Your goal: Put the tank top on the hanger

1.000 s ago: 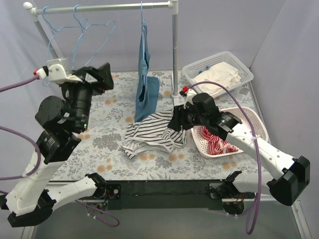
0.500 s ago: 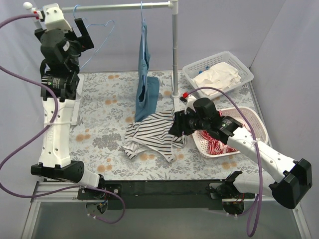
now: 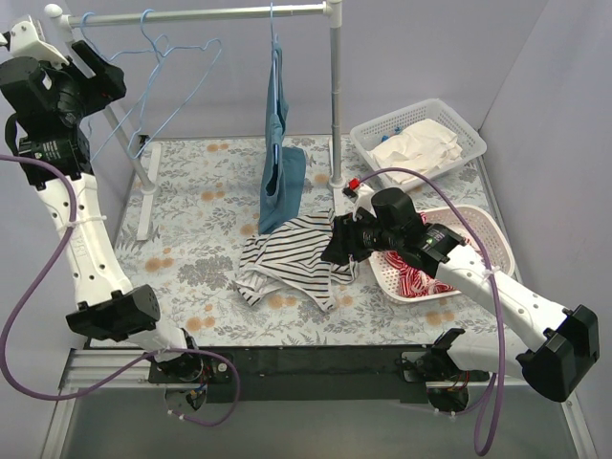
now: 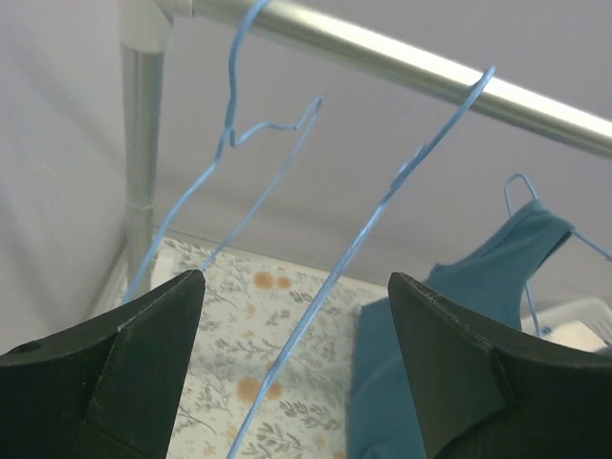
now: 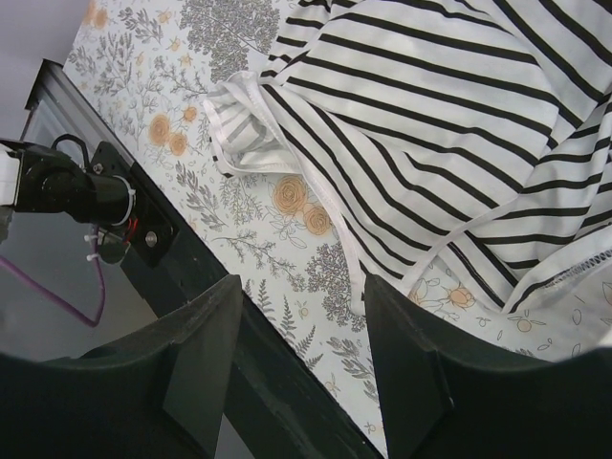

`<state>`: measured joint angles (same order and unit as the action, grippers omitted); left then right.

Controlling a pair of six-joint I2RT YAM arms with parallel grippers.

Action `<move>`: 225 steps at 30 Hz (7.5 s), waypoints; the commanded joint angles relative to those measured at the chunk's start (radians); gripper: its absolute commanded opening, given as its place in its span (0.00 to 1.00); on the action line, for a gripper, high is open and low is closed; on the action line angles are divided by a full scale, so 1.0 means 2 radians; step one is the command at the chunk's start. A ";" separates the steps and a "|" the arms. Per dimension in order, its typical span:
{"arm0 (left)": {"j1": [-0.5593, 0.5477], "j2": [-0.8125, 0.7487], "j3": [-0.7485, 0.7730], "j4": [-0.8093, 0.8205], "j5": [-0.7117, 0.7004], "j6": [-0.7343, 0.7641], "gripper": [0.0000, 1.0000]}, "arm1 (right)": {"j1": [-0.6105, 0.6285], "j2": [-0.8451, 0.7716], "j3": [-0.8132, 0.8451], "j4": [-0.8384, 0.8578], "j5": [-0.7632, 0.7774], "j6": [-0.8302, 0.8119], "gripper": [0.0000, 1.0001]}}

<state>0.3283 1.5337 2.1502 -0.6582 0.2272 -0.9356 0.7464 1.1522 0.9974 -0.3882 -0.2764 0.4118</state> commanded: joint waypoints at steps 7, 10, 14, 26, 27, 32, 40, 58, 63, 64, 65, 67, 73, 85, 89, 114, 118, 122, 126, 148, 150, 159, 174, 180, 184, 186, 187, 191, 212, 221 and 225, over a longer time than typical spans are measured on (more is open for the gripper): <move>0.016 0.017 -0.047 0.007 0.142 -0.018 0.64 | 0.000 -0.002 -0.013 0.018 -0.014 -0.009 0.62; 0.017 0.022 -0.063 0.020 0.155 -0.019 0.64 | 0.000 -0.002 -0.015 0.019 -0.014 -0.010 0.62; 0.016 0.033 -0.072 0.027 0.170 -0.008 0.62 | 0.000 -0.004 -0.020 0.022 -0.009 -0.012 0.63; 0.007 0.056 -0.086 0.041 0.207 0.003 0.52 | 0.000 -0.002 -0.024 0.023 -0.006 -0.014 0.63; 0.001 0.055 -0.091 0.044 0.206 0.003 0.51 | 0.000 -0.002 -0.025 0.022 -0.006 -0.014 0.63; -0.017 0.042 -0.112 0.046 0.180 0.014 0.41 | 0.000 -0.003 -0.027 0.024 -0.004 -0.013 0.63; -0.048 0.011 -0.139 0.049 0.105 0.041 0.30 | -0.001 -0.005 -0.032 0.025 -0.001 -0.012 0.63; -0.094 -0.019 -0.081 0.042 0.042 0.052 0.00 | 0.000 -0.019 -0.033 0.025 0.019 -0.016 0.63; -0.094 -0.067 -0.138 0.036 0.058 0.047 0.00 | 0.000 -0.020 -0.032 0.023 0.025 -0.020 0.63; -0.094 -0.074 -0.157 0.033 0.060 0.047 0.00 | 0.000 -0.021 -0.030 0.020 0.028 -0.021 0.63; -0.094 -0.084 -0.168 0.031 0.061 0.046 0.00 | 0.000 -0.022 -0.029 0.018 0.030 -0.022 0.63; -0.096 -0.116 -0.200 0.024 0.061 0.046 0.00 | 0.000 -0.025 -0.029 0.012 0.037 -0.026 0.63; -0.097 -0.222 -0.303 0.015 0.076 0.018 0.00 | 0.000 -0.032 -0.041 0.010 0.046 -0.034 0.63; -0.124 -0.455 -0.561 -0.038 0.165 -0.057 0.00 | 0.018 -0.024 -0.090 0.028 0.075 -0.033 0.59; -0.140 -0.495 -0.626 -0.037 0.182 -0.074 0.00 | 0.071 -0.018 -0.111 0.040 0.106 -0.025 0.58; -0.373 -0.400 -0.537 -0.139 0.036 -0.003 0.00 | 0.226 0.102 -0.163 0.134 0.317 0.013 0.58; -0.387 -0.386 -0.526 -0.141 0.034 0.001 0.00 | 0.227 0.119 -0.149 0.124 0.354 0.014 0.50; -0.401 -0.380 -0.537 -0.146 0.060 -0.002 0.00 | 0.227 0.118 -0.116 0.075 0.413 0.009 0.24; -0.408 -0.398 -0.551 -0.155 0.060 -0.017 0.00 | 0.220 0.081 -0.096 0.051 0.428 -0.006 0.10; -0.476 -0.409 -0.454 -0.219 0.064 0.004 0.00 | 0.066 0.146 0.056 0.019 0.286 -0.102 0.01; -0.481 -0.404 -0.452 -0.223 0.070 0.003 0.00 | 0.062 0.151 0.061 0.013 0.282 -0.103 0.01; -0.492 -0.390 -0.455 -0.234 0.061 -0.008 0.00 | 0.030 0.151 0.065 -0.003 0.264 -0.096 0.01; -0.492 -0.350 -0.478 -0.198 0.074 0.004 0.00 | 0.023 0.123 0.084 -0.021 0.207 -0.096 0.01; -0.492 -0.322 -0.477 -0.184 0.088 0.026 0.00 | 0.026 0.104 0.096 -0.032 0.208 -0.105 0.01; -0.492 -0.316 -0.470 -0.186 0.087 0.034 0.00 | 0.026 0.113 0.108 -0.044 0.240 -0.113 0.01; -0.492 -0.315 -0.472 -0.182 0.086 0.037 0.00 | 0.026 0.115 0.114 -0.048 0.227 -0.115 0.01; -0.492 -0.315 -0.480 -0.178 0.090 0.038 0.00 | 0.026 0.112 0.116 -0.048 0.220 -0.115 0.01; -0.492 -0.316 -0.517 -0.121 0.107 0.021 0.00 | 0.036 0.103 0.139 -0.051 0.213 -0.118 0.01; -0.492 -0.403 -0.705 0.157 0.146 -0.051 0.00 | 0.039 0.028 0.142 -0.035 0.213 -0.127 0.60; -0.492 -0.411 -0.744 0.208 0.141 -0.065 0.00 | 0.039 -0.054 0.069 0.074 0.147 -0.146 0.70; -0.492 -0.403 -0.758 0.236 0.144 -0.076 0.00 | 0.038 -0.077 0.021 0.133 0.101 -0.144 0.73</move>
<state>-0.6521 0.7197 0.6575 -0.2893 0.4976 -1.0695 0.8249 1.0351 1.0939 -0.3042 0.0349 0.1421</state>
